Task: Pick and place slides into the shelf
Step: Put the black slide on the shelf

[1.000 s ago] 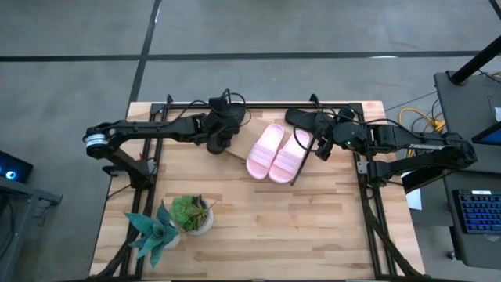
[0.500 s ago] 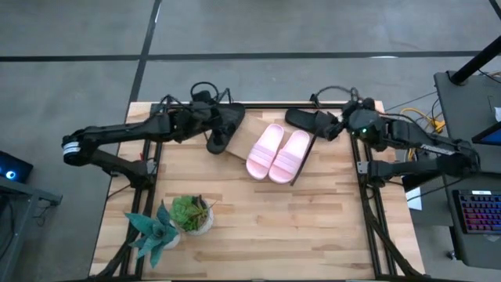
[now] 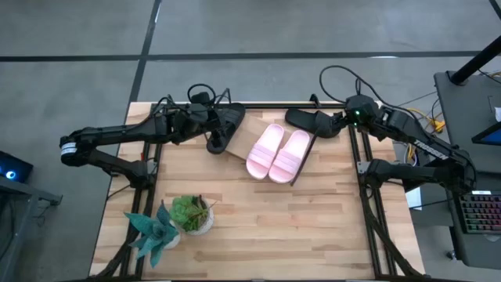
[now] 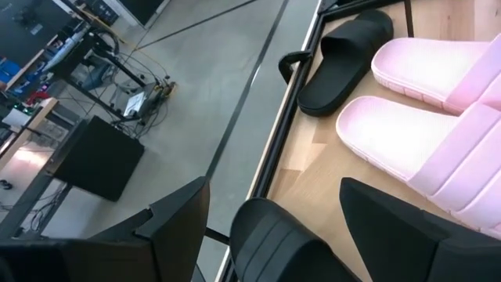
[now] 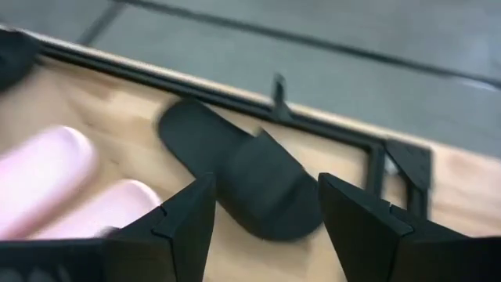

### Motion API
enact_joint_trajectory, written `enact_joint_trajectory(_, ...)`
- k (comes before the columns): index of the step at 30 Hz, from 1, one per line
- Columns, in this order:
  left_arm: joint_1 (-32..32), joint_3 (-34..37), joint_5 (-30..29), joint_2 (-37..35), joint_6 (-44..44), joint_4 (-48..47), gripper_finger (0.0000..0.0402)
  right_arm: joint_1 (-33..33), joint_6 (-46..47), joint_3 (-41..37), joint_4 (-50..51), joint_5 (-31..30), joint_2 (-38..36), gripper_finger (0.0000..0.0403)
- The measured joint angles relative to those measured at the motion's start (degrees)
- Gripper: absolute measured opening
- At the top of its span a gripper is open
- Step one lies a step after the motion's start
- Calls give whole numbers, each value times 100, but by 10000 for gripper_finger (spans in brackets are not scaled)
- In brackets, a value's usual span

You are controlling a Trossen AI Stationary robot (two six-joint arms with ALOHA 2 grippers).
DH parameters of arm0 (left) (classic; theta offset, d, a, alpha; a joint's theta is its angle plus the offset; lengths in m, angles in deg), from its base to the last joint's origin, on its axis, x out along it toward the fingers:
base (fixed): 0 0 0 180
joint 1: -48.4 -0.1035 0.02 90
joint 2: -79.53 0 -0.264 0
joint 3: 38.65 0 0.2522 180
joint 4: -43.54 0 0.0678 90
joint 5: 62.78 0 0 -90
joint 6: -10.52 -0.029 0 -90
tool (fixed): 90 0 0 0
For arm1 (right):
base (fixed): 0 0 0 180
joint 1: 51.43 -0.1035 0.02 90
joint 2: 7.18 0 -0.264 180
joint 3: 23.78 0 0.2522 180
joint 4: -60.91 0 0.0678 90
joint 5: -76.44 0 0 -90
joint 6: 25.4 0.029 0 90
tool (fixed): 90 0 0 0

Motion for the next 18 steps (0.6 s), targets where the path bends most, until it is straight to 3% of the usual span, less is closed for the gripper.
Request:
enact_joint_trajectory(7, 0, 61, -4, 47, -51, 1, 270, 617, 292, -108, 261, 265, 424, 215)
enact_joint_trajectory(13, 0, 111, -7, 44, -56, -21, 270, 1157, 425, -753, -617, 1117, 634, 215)
enact_joint_trajectory(18, 0, 136, -17, 43, -208, -30, 270, 1425, 717, -1227, -1052, 1207, 809, 215)
